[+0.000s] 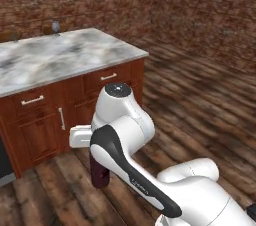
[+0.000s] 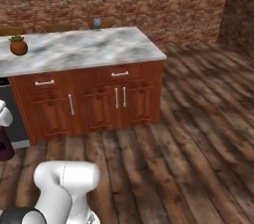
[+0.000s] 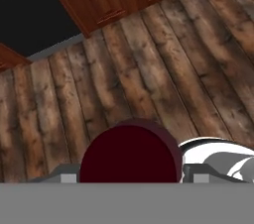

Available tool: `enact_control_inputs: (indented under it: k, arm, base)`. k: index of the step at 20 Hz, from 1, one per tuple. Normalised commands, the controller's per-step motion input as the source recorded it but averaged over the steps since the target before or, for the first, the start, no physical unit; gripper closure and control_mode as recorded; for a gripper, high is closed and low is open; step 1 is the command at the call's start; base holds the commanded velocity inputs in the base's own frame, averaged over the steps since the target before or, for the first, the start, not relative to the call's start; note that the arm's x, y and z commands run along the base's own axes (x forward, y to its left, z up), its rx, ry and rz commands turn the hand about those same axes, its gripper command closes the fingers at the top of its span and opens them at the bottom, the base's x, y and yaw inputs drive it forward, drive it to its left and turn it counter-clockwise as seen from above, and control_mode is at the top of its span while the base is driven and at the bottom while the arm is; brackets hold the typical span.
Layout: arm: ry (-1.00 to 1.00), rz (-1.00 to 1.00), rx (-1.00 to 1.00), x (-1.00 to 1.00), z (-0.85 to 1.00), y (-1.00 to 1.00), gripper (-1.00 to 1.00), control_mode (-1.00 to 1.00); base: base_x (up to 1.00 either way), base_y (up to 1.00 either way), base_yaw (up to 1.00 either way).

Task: There is a wine glass and glass cup on the dining counter. Place the wine bottle next to the wine glass and the juice bottle next to the glass cup.

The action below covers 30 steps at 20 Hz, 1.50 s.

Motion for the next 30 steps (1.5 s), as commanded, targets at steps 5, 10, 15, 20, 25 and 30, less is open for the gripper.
enact_control_inputs:
  k: [5, 10, 15, 20, 25, 30]
  arm:
    - [0.0, 0.0, 0.0, 0.0, 0.0, 0.0, 1.0, 1.0]
    - [0.0, 0.0, 0.0, 0.0, 0.0, 0.0, 1.0, 1.0]
    - [0.0, 0.0, 0.0, 0.0, 0.0, 0.0, 1.0, 1.0]
    - [0.0, 0.0, 0.0, 0.0, 0.0, 0.0, 1.0, 1.0]
    - [0.0, 0.0, 0.0, 0.0, 0.0, 0.0, 1.0, 1.0]
    - [0.0, 0.0, 0.0, 0.0, 0.0, 0.0, 1.0, 1.0]
  base:
    - [0.77, -0.49, 0.14]
    - [0.73, -0.53, 0.13]
    - [0.69, -0.54, 0.13]
    - [0.63, -0.54, 0.11]
    - [0.59, -0.54, 0.09]
    - [0.59, -0.54, 0.08]
